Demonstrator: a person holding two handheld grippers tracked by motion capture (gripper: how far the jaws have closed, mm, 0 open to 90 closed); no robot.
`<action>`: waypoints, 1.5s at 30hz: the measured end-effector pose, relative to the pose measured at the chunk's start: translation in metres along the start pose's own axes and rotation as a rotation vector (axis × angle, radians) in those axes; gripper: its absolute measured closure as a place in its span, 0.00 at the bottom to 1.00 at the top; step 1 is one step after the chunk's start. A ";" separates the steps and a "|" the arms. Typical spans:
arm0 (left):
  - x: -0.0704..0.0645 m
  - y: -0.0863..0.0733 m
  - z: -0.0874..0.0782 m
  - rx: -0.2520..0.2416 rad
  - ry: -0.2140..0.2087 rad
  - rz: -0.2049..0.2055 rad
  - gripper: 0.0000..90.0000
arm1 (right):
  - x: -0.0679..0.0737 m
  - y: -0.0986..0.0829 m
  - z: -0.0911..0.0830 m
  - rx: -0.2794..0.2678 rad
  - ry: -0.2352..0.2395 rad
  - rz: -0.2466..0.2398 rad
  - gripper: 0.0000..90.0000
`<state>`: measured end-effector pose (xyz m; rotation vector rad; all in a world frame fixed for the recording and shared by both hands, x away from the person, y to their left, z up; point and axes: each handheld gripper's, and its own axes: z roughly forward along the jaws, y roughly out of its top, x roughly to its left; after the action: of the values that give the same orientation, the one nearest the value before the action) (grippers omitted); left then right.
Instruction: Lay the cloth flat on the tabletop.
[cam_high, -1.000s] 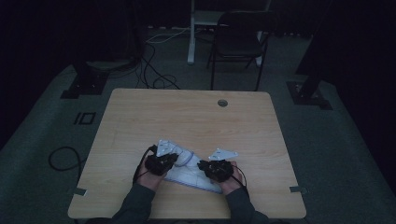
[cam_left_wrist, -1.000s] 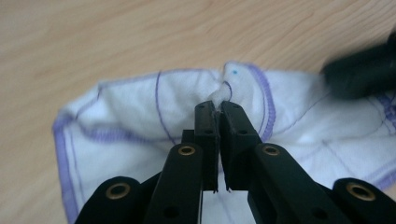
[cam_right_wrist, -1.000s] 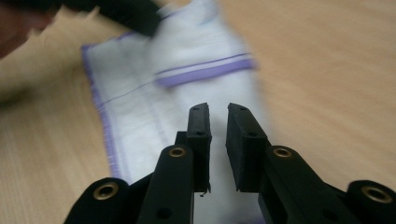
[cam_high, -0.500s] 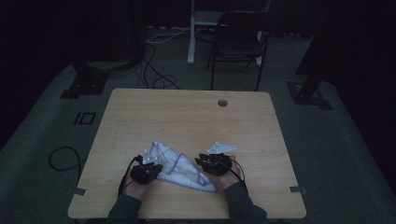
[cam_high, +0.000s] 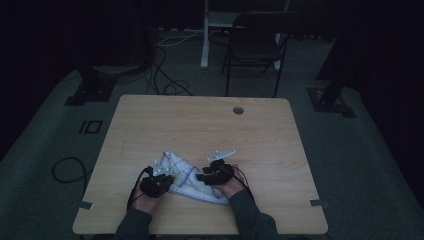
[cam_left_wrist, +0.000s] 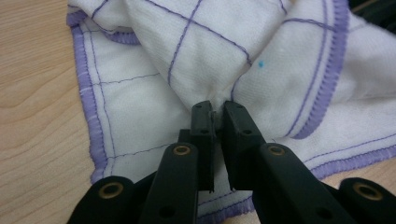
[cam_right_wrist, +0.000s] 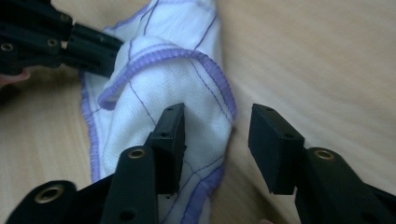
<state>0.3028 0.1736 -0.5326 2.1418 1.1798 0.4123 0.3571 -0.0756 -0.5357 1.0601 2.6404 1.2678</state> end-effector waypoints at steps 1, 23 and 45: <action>0.000 0.000 0.000 -0.001 0.000 -0.001 0.92 | 0.000 0.000 0.001 0.008 0.017 0.002 0.75; 0.008 0.000 -0.010 -0.047 0.051 -0.054 0.84 | -0.014 -0.005 -0.037 -0.072 -0.200 -0.062 0.98; 0.002 -0.001 -0.001 0.007 0.045 -0.015 0.86 | -0.071 -0.013 -0.089 -0.085 -0.426 -0.004 0.99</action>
<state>0.3029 0.1763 -0.5324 2.1385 1.2231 0.4520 0.3772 -0.1836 -0.5030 1.1589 2.2508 1.0065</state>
